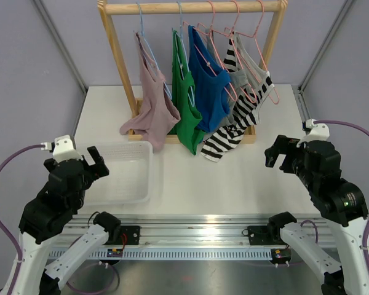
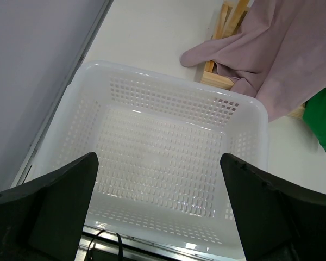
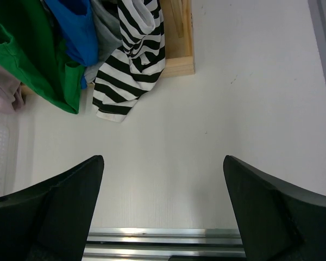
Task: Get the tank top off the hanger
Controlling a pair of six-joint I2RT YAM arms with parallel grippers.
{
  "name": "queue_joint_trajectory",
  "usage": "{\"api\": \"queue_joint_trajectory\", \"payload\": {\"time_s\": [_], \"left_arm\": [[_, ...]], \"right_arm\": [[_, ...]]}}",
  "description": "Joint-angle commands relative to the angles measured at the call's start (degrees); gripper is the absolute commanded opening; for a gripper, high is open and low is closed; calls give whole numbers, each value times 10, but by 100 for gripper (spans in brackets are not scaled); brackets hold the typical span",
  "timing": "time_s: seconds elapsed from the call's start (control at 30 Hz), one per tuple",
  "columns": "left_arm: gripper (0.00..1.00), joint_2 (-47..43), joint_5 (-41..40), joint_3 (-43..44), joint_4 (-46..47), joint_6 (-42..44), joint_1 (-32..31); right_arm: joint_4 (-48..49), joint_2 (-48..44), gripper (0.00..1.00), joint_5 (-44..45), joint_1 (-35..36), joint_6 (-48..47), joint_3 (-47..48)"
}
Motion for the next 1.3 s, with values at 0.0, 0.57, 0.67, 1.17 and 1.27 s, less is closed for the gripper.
{"api": "queue_joint_trajectory", "payload": {"time_s": [0.0,0.57,0.67,1.17,1.27], "left_arm": [[99,-7,-8,2,23,-5,-2],[99,-19,63,16,24,-17,-2],[99,-16,82,12,28,-22,-2],[99,-7,115,-14,72,-25,-2],[99,-14,110,-39,101,-18,-2]], "right_arm": [[25,0,99,-3,4,-2,4],[169,113,98,-352,5,74,121],[187,181,91,-410,4,93,183],[114,584,76,-224,199,8,686],[119,657,74,-183,230,-25,767]]}}
